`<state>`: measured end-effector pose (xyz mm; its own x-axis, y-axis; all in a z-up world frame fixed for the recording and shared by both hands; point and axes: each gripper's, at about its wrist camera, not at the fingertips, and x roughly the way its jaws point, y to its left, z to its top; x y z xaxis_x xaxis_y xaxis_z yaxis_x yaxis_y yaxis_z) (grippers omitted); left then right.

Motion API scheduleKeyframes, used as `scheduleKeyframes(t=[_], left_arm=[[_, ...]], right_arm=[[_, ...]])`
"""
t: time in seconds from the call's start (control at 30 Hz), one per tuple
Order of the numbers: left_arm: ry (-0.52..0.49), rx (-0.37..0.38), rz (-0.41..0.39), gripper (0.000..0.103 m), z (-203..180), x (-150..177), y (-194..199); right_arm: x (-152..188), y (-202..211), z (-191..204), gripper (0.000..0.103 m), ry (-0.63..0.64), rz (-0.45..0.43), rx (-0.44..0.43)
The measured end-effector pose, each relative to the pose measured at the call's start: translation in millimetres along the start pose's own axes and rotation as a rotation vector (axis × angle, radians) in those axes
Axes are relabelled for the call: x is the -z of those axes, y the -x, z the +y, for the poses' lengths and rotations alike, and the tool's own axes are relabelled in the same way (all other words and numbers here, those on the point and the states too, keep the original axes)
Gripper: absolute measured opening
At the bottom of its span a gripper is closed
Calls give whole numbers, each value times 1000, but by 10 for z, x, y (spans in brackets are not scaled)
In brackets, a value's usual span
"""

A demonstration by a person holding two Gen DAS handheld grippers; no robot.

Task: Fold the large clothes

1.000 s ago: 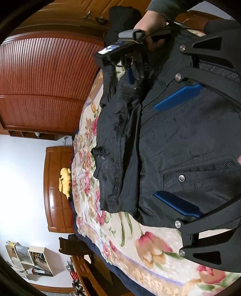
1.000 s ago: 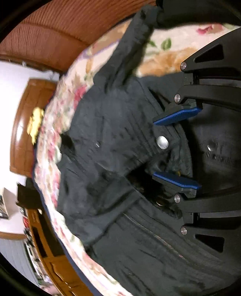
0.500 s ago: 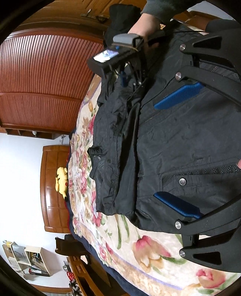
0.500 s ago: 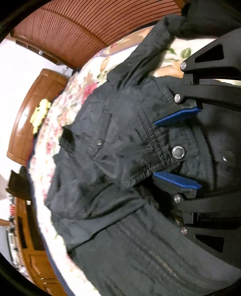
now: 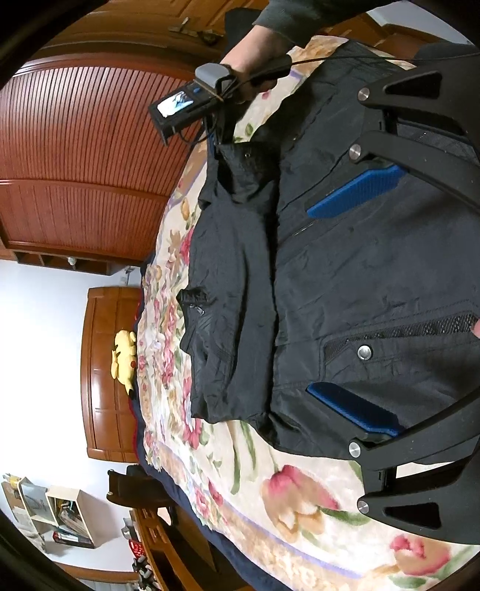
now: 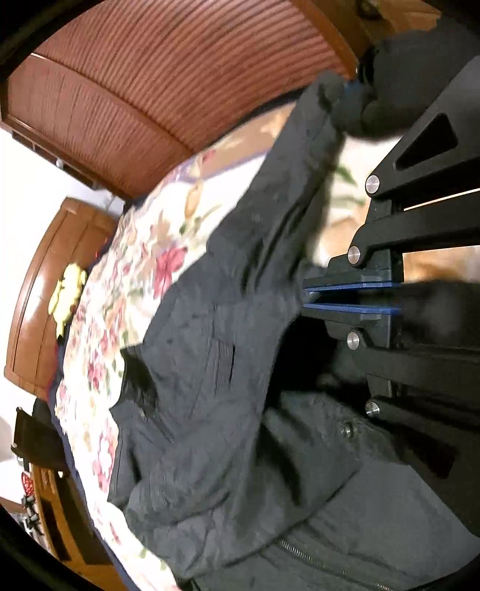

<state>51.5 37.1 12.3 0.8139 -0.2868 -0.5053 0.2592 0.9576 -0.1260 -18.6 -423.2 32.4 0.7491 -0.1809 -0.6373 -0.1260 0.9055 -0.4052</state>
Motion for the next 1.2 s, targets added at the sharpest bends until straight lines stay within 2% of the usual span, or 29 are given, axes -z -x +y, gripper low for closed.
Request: scheduleKeyframes(t=[0.03,0.07,0.13,0.17,0.27,0.33,0.53,0.6,0.63,0.73,0.83,0.97,1.1,1.2], left_arm=[[3,-3,-3,91,5,-3,3],[6,-4,-4,91,17,-9,-6],[7,-5,-2,91,15,-10,-23],[4,-6,-1,91,10,-7,-30],[-6,-16,2,91,-22,-12,-69],[-9,-16,5,91,-33,-14,-96],[-12,-6,8,91,-89,-50,-172],[-17,-5,5,91,-114,-67,-190],[-18,-4,3,91,-127,-77,-203],[-18,1,3,91,-151,-95,-240],[-21,3,5,91,-177,-103,-266],[-30,-3,8,91,-193,-96,-292],[-15,-2,6,91,-199,-134,-328],[-17,-3,4,91,-223,-125,-333]], right_arm=[[5,31,5,13,-4,-5,-2],[9,65,0,29,-18,-10,5],[19,138,-31,53,-68,-43,-4],[17,121,-32,54,-84,-62,-29],[108,250,61,54,-105,-128,-130],[168,290,144,54,-89,-160,-149],[239,668,250,51,-101,-271,-121],[245,794,265,51,-103,-304,-87],[278,815,287,51,-104,-309,-106],[342,802,390,51,-65,-284,-162],[438,642,442,48,-36,-216,-214],[653,280,460,47,-29,-79,-270],[902,-48,443,47,-21,42,-267],[985,-28,363,47,-44,35,-293]])
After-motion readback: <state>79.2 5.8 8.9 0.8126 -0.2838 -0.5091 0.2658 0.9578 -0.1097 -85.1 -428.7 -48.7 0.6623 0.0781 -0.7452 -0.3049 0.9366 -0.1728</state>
